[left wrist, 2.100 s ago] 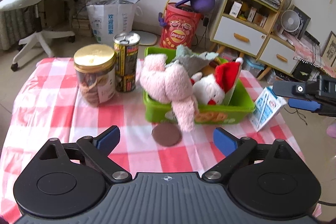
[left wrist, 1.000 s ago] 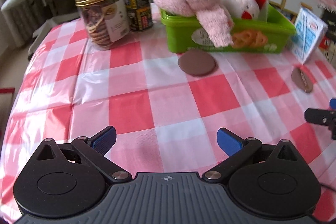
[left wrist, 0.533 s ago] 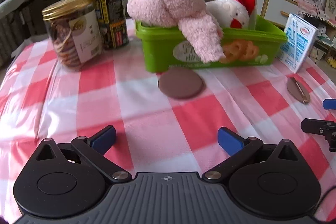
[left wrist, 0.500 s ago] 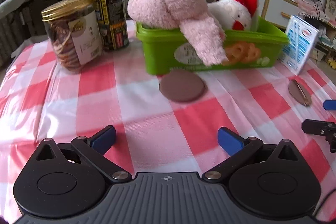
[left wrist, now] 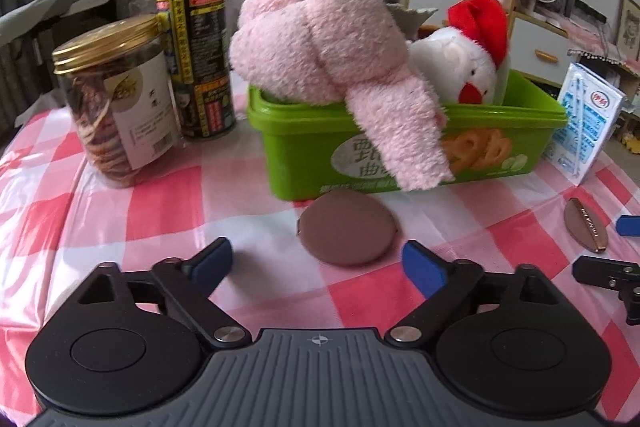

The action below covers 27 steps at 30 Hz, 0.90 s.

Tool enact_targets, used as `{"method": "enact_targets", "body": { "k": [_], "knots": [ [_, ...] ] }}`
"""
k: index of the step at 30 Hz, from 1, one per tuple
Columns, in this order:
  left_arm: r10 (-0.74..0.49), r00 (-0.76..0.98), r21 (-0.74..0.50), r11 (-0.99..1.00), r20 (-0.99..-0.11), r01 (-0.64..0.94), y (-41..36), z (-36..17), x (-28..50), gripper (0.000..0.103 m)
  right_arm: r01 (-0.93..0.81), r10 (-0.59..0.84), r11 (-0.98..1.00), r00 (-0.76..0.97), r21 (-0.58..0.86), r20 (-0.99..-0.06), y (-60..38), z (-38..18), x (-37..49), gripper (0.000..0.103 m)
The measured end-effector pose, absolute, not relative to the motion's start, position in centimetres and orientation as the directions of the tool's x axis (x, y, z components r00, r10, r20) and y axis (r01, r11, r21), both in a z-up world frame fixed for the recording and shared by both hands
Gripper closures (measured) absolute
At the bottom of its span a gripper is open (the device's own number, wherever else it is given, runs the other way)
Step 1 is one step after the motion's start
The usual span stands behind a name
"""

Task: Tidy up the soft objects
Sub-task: 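Grasp the brown round coaster with the left tool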

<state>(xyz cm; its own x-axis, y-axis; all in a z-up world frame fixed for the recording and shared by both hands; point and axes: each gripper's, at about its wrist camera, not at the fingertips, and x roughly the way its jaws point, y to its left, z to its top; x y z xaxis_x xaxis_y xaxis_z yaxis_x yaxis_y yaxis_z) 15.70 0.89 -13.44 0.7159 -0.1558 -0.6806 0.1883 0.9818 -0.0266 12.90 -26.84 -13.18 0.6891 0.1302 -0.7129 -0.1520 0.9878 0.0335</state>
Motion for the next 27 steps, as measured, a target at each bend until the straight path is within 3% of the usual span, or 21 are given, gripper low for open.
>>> {"method": "enact_targets", "body": {
  "k": [3,6,11,14,27],
  "knots": [
    [-0.166,0.719,-0.033,0.980,-0.675,0.195,0.7,-13.3,15.7,0.028,-0.159,0.137,0.987,0.692,0.036,-0.709,-26.8,-13.1,13.0,0.024],
    [-0.172,0.720,-0.038,0.979,-0.672,0.198,0.8,-13.2,15.7,0.034,-0.173,0.150,0.984,0.692,0.039,-0.707,-26.6,-12.9,12.9,0.035],
    [-0.193,0.714,-0.049,0.975,-0.673,0.217,0.5,-13.0,15.7,0.050,-0.192,0.166,0.980,0.693,0.043,-0.702,-26.3,-12.5,12.9,0.060],
    [-0.192,0.711,-0.051,0.975,-0.677,0.214,0.2,-12.9,15.7,0.054,-0.195,0.168,0.980,0.694,0.042,-0.700,-26.3,-12.3,12.9,0.075],
    [-0.207,0.693,-0.073,0.973,-0.690,0.219,0.5,-12.3,15.0,0.060,-0.184,0.202,0.978,0.691,0.102,-0.694,-26.7,-11.3,13.0,0.080]
  ]
}}
